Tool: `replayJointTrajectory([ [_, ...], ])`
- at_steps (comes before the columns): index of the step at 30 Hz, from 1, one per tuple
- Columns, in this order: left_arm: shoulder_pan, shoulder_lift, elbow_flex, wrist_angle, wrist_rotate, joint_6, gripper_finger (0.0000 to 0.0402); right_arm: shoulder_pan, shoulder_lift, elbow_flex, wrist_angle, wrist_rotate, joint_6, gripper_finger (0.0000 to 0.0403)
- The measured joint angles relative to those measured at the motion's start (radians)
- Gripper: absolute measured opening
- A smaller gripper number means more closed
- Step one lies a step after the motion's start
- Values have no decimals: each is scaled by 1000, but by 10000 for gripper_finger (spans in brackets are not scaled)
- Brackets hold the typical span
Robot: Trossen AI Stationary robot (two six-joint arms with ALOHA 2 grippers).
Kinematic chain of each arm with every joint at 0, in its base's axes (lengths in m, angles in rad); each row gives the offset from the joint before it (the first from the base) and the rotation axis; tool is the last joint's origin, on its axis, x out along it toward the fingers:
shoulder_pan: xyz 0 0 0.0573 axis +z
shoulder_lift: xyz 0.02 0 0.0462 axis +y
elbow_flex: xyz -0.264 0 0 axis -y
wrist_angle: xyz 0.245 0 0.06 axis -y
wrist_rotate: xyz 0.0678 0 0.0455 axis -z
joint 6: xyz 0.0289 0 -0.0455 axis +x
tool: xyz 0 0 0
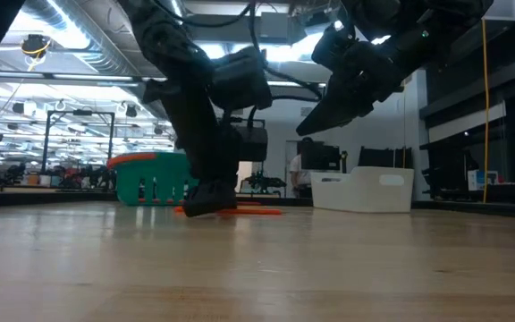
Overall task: Sort pens & pencils
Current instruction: Put the orange pencil into the blue bin
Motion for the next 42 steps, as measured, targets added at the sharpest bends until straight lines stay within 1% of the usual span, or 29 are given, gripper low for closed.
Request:
replayJointTrajectory([
  [4, -52, 0, 27, -71, 15, -66, 0, 0, 0, 0, 0, 0, 0, 18],
  [6, -76, 0, 49, -115, 45, -81, 0, 0, 0, 0, -1, 0, 0, 18],
  [8, -97, -6, 68, -144, 96, -88, 0, 0, 0, 0, -1, 0, 0, 18],
  [11, -128, -13, 90, -169, 121, -93, 0, 0, 0, 0, 0, 0, 4, 18],
  [13, -135, -29, 95, -180, 155, -106, 0, 0, 0, 0, 0, -3, 4, 18],
  [16, -146, -60, 92, -194, 189, -120, 0, 1, 0, 0, -1, -38, 4, 18],
  [17, -152, -78, 90, -212, 210, -120, 0, 1, 0, 0, -1, -56, 4, 18],
  [20, -161, -139, 89, -237, 231, -102, 0, 1, 0, 0, -4, -90, 6, 18],
  [26, -170, -279, 91, -313, 95, -103, 0, 10, 0, 0, -4, -96, 4, 18],
  [27, -174, -303, 93, -309, 90, -103, 0, 11, 0, 0, -5, -96, 4, 18],
  [28, -177, -325, 93, -309, 103, -103, 0, 13, 0, 0, -8, -96, 3, 18],
  [29, -180, -344, 93, -312, 144, -106, 0, 15, 0, 0, -9, -96, 3, 18],
  [33, -200, -377, 94, -308, 395, -160, 0, 20, 0, 0, -14, -97, 0, 18],
  [35, -216, -377, 94, -318, 479, -188, 0, 19, 0, 0, -17, -96, 0, 18],
  [36, -224, -377, 94, -333, 503, -203, 0, 19, 0, 0, -17, -96, 0, 18],
  [38, -239, -373, 94, -338, 512, -233, 0, 19, 0, 0, -17, -95, 0, 18],
  [39, -245, -368, 94, -333, 500, -244, 0, 19, 0, 0, -17, -95, 0, 18],
  [42, -264, -366, 94, -328, 427, -287, 5, 19, 0, 0, -16, -96, 3, 18],
])
